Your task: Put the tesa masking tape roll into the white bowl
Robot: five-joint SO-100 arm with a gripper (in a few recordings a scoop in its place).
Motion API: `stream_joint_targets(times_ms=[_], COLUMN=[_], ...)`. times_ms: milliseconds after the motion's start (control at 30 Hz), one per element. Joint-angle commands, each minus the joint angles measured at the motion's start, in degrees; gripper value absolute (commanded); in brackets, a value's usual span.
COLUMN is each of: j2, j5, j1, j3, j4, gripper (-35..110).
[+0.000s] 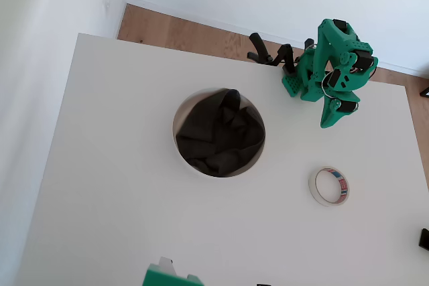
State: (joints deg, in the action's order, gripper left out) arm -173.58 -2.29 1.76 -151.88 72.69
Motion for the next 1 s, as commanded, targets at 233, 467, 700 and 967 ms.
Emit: stream_joint_targets(times_ms=[233, 467, 700, 967], j2=[23.38, 35.24, 46.05, 56.16], j5=[0.18, 0.35, 0.26, -0.97], j1=[2.29, 1.41, -0.79, -2.9], j3=[15.64, 15.82, 18.98, 27.07], j4=[-6.06, -13.36, -18.11, -18.9], gripper=[-7, 11, 11, 11])
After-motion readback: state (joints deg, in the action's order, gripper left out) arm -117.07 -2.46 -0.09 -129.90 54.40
